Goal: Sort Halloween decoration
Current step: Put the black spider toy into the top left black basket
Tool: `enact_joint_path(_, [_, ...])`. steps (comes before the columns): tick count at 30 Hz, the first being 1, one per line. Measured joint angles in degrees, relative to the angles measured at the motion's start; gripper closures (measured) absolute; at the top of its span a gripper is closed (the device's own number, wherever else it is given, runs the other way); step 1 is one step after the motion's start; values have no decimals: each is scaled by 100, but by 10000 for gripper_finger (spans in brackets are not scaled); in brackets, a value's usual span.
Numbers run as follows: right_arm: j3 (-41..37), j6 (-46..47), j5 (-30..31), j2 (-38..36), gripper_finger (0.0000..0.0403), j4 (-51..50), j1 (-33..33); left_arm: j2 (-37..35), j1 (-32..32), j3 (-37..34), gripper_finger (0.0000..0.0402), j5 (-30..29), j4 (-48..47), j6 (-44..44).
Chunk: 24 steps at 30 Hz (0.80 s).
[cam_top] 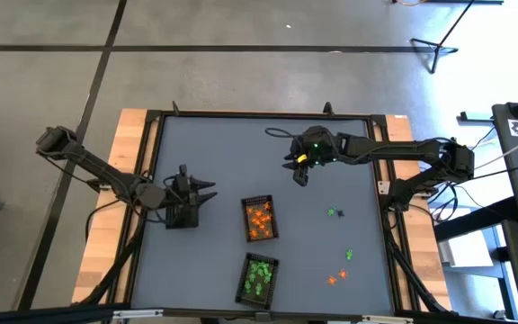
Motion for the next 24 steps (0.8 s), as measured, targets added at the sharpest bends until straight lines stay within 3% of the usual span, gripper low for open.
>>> enact_joint_path(8, [-67, 15, -2, -2, 272, 94, 0, 2, 120, 0, 269, 20, -1, 0])
enact_joint_path(17, [-1197, 349, -173, -351, 272, 1059, -312, 4, 134, 0, 269, 24, -54, -54])
enact_joint_path(24, [-1604, 330, 37, -681, 272, 1007, -549, 254, 132, -2, 269, 27, -129, -394])
